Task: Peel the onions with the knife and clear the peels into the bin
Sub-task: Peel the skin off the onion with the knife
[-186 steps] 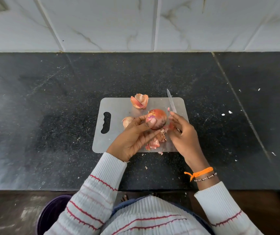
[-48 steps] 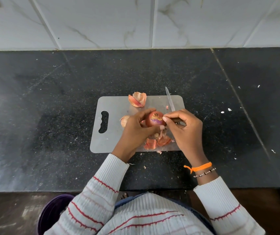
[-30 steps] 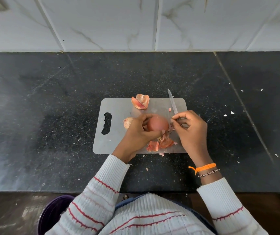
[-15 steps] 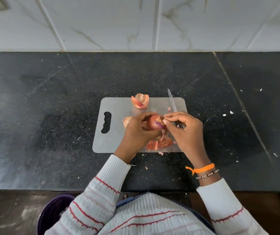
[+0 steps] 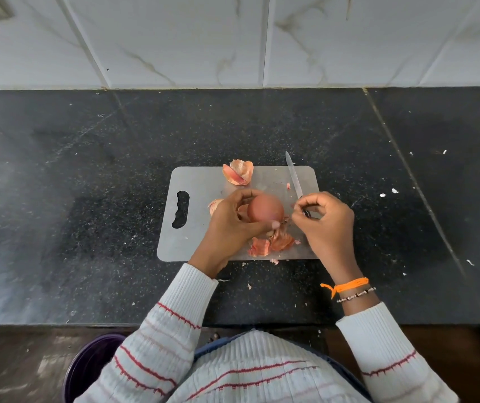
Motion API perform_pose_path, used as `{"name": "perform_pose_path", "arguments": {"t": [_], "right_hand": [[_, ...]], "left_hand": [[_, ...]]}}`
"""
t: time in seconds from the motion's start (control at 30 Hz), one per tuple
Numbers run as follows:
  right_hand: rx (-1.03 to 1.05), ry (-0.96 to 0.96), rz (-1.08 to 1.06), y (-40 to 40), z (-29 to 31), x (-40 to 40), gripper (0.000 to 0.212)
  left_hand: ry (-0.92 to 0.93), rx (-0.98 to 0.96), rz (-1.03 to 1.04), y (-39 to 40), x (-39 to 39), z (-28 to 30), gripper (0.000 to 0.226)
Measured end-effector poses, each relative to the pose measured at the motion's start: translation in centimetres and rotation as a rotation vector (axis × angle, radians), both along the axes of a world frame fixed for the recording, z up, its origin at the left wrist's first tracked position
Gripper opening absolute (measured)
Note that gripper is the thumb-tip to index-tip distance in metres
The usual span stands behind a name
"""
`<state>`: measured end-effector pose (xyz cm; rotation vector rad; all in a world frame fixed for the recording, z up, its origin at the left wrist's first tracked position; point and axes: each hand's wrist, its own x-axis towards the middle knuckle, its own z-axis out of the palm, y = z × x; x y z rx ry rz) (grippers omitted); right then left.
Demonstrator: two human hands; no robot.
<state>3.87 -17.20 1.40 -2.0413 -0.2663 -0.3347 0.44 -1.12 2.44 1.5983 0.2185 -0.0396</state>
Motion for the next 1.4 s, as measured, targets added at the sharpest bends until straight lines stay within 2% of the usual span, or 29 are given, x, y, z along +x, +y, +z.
{"name": "perform_pose_path", "arguments": {"t": [0.1,0.23,0.4,0.57,0.7,0.83,0.93,1.07,1.17,1.4], "right_hand": [[0.088,0.090,-0.015,-0.3,0.3,-0.1,0.017],[0.237,0.240,0.108,0.8,1.2,-0.9,0.015],[0.273,0.295,0.109,0.9,1.5,-0.9,0.015],[0.304,0.297,0.126,0.7,1.4,-0.7,0.016],[0.253,0.249,0.124,0.7,1.0,-0.5,0.018],[0.167,0.163,0.059,0.8,0.5,-0.4,0.026],[0.202,0.158,0.033,0.2,0.4,-0.3,0.029],[0.360,0.260,0.126,0.4,0.8,-0.8,0.022],[0.361,0.275,0.159,0.6,0.8,-0.9,0.022],[0.278,0.121,-0.029,0.3,0.1,-0.5,0.035]], "left_hand": [[-0.016,-0.003,0.008,0.0,-0.1,0.3,0.058],[-0.006,-0.049,0.004,-0.5,-0.1,0.3,0.055],[0.000,-0.062,0.028,-0.6,-0.2,0.4,0.062],[-0.007,-0.036,0.033,-0.7,-0.1,0.3,0.070],[0.000,-0.027,0.029,-0.9,-0.1,0.1,0.070],[0.038,-0.084,0.007,-0.9,-0.1,-0.3,0.073],[0.048,-0.104,-0.003,-1.0,-0.1,0.0,0.076],[0.060,-0.239,-0.013,-1.0,-0.1,0.2,0.065],[0.135,-0.451,-0.071,-0.5,0.0,0.3,0.048],[0.236,-0.650,-0.049,-0.2,0.0,0.5,0.035]]}}
